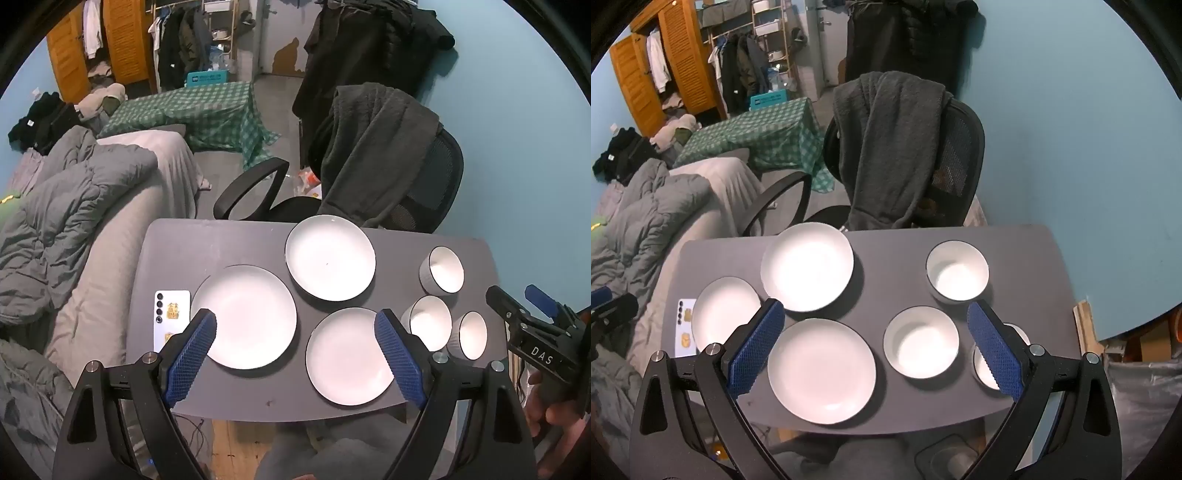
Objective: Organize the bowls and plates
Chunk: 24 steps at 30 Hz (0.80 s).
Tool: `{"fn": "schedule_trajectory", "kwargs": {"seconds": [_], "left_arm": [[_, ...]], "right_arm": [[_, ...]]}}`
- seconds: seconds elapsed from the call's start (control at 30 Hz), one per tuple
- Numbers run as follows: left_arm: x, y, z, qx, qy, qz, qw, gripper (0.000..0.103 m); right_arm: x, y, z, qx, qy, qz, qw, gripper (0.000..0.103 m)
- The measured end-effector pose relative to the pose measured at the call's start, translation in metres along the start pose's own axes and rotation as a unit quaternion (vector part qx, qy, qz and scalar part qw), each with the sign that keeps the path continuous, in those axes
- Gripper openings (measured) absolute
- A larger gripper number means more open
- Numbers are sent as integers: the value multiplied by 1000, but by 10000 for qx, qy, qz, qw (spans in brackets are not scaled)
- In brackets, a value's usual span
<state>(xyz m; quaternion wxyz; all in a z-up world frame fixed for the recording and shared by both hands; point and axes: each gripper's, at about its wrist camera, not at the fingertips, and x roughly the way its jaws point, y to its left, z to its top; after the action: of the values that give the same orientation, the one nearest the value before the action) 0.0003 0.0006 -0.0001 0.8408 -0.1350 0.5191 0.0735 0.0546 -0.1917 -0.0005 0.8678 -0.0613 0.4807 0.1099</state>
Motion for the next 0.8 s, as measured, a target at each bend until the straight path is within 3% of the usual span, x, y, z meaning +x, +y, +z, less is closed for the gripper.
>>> {"fn": "schedule_trajectory", "kwargs": {"seconds": [0.27, 0.8], "left_arm": [[1, 6, -17, -94, -170, 65, 9998, 89], [-10, -2, -10, -134, -205, 170, 9996, 89]], "right_arm": [[1, -1, -3, -20, 15, 17, 10000, 97], [0, -2, -7, -108, 79, 124, 9998, 97]]}}
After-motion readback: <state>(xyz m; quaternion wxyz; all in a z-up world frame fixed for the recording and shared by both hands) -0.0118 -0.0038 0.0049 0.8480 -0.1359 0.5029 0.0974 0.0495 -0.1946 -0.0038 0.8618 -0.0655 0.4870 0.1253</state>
